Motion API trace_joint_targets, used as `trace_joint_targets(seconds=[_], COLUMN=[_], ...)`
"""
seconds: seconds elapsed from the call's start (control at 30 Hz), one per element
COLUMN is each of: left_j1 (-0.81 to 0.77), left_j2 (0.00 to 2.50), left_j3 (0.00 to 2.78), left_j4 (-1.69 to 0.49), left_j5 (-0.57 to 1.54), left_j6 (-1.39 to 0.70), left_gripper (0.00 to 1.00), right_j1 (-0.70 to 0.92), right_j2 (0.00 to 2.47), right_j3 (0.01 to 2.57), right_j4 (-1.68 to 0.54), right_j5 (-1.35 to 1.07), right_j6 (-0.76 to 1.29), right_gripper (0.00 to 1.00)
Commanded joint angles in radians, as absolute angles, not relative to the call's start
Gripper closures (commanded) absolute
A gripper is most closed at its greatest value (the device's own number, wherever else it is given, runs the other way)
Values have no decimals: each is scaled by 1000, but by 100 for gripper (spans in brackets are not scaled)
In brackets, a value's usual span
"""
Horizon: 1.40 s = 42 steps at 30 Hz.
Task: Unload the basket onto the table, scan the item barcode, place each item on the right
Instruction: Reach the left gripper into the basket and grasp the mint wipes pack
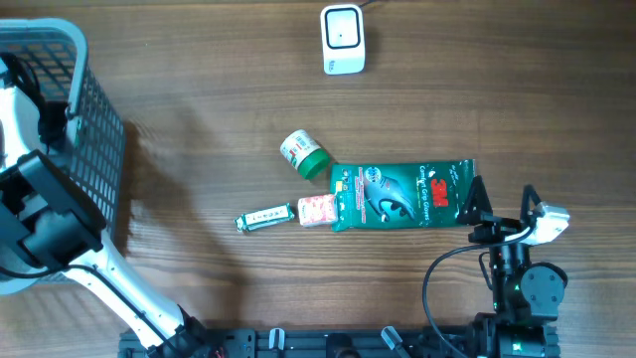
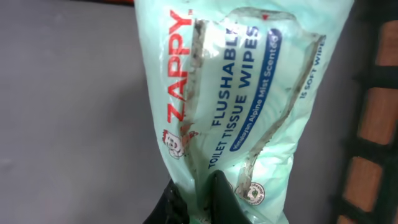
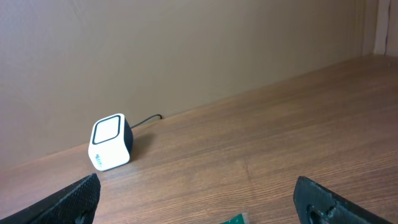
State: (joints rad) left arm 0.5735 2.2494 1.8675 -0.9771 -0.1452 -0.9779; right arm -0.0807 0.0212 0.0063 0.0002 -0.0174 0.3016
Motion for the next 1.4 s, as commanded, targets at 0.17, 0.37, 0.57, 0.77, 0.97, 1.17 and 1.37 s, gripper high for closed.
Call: trace_joint_targets(seconds=[0.17,0.37,0.57,0.77,0.97,1.17,1.37], left_j1=[574,573,575,598,678,693,694], left_j2=[1986,1609,1375,1425,1650,1830,1933], left_j3=[1847,1847,1847,1791,1777,1775,1637], left_j4=[-1120,-1131,-1172,-1201,-1186,-1121,-989], left_j5=[-284,-226,-212,-289,-90,-22,-22], left_j6=[-955,-805,-707,-718,-620,-527,-520], left_gripper=[96,96,89,0,5,17,19], right_j1=[-78,-78,-78,-78,-78,-78,-78], right_j2=[16,16,16,16,16,16,16], right_j3=[5,5,5,5,5,5,5], right_j4=[6,6,6,6,6,6,6], right_j5=[-10,-10,-10,-10,-10,-10,-10], right_j6=[290,290,290,290,290,290,291], right_gripper=[0,0,0,0,0,0,0])
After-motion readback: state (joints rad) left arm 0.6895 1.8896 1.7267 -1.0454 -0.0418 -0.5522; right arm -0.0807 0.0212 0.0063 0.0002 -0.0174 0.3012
